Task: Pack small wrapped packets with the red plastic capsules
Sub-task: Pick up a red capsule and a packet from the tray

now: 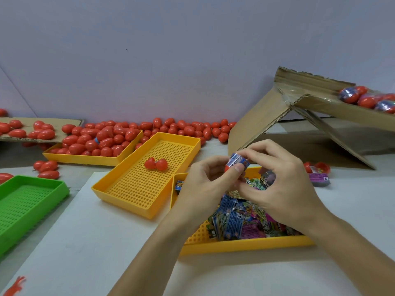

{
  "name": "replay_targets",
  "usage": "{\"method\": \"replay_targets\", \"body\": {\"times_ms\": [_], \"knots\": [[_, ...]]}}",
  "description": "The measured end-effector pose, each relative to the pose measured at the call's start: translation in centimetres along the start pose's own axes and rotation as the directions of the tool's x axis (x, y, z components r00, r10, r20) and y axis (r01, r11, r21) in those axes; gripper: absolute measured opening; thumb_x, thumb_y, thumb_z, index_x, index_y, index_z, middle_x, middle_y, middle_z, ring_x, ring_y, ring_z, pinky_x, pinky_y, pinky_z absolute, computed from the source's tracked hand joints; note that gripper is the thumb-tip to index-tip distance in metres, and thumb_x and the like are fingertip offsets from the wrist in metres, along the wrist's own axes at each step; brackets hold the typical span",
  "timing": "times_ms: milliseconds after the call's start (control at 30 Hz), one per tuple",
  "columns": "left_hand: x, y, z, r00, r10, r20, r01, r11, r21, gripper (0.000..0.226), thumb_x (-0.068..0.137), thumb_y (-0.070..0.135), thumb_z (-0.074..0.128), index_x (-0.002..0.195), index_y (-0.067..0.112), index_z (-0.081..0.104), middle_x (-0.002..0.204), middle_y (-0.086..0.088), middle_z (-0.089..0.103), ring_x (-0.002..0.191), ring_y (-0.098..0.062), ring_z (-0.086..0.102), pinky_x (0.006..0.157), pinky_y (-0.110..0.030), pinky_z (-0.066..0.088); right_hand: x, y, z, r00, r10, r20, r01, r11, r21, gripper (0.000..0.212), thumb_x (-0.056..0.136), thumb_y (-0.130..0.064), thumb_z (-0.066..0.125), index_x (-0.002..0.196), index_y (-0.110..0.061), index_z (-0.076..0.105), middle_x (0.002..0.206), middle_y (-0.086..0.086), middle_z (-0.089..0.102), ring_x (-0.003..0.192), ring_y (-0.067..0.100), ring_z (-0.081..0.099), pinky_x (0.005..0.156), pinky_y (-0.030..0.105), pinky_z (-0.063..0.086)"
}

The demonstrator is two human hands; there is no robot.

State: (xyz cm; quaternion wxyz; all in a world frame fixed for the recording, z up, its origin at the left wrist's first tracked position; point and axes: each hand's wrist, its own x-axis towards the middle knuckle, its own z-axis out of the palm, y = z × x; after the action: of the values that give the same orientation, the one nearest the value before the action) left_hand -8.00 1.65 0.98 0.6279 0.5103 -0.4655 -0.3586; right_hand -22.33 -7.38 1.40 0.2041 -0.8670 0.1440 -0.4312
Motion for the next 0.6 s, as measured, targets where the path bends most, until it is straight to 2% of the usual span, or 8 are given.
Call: {"method": "replay_targets", "body": {"times_ms": [67,100,300,433,600], "knots": [[-0.03,0.04,0.12,1.000,0.024,-0.006,-0.024,1.000,0.010,0.023,0.090,0.020,0.066,0.110,0.010,0.072,0.091,-0.006,0.076,0.088,-0.019,0.072,0.077,-0.028,0.059,-0.01,0.05,-0.02,1.000,0.011,-0.003,-0.011,1.000,-0.009,0.040,0.078,-0.023,0.077,0.116,-0.013,0.072,0.103,-0.007,0.059,0.095,0.007,0.058,0.068,0.006,0.040],[-0.04,0.03,0.16,0.999,0.032,-0.009,-0.032,0.999,0.014,0.024,0.091,0.020,0.066,0.112,0.010,0.071,0.093,-0.007,0.076,0.089,-0.019,0.073,0.077,-0.028,0.059,-0.03,0.08,-0.03,1.000,0.017,-0.003,-0.017,1.000,-0.012,0.039,0.078,-0.020,0.079,0.116,-0.013,0.072,0.103,-0.007,0.059,0.095,0.006,0.058,0.067,0.005,0.040],[-0.15,-0.04,0.28,0.999,0.047,-0.010,-0.047,0.998,0.032,0.023,0.095,0.021,0.062,0.114,0.010,0.070,0.098,-0.009,0.076,0.095,-0.023,0.073,0.083,-0.034,0.060,0.16,-0.02,-0.35,1.000,0.020,0.012,-0.021,1.000,0.020,0.041,0.077,-0.012,0.083,0.116,-0.016,0.072,0.104,-0.006,0.061,0.099,0.011,0.061,0.070,0.014,0.047],[-0.11,0.10,0.30,0.999,0.043,-0.021,-0.042,0.998,0.045,0.026,0.097,0.023,0.060,0.117,0.009,0.069,0.100,-0.010,0.075,0.096,-0.024,0.073,0.084,-0.040,0.061,0.09,0.06,-0.35,0.999,0.011,0.047,-0.012,1.000,0.022,0.041,0.077,-0.019,0.084,0.117,-0.017,0.072,0.103,-0.007,0.060,0.096,0.011,0.060,0.066,0.007,0.041],[-0.02,0.08,0.44,0.997,0.045,-0.056,-0.043,0.998,0.049,0.023,0.100,0.018,0.055,0.114,0.006,0.069,0.097,-0.014,0.075,0.090,-0.025,0.074,0.081,-0.040,0.062,0.00,0.20,-0.07,0.999,-0.003,0.033,0.003,1.000,0.005,0.041,0.079,-0.024,0.079,0.119,-0.018,0.070,0.105,-0.007,0.060,0.100,0.009,0.060,0.078,0.015,0.050]]}}
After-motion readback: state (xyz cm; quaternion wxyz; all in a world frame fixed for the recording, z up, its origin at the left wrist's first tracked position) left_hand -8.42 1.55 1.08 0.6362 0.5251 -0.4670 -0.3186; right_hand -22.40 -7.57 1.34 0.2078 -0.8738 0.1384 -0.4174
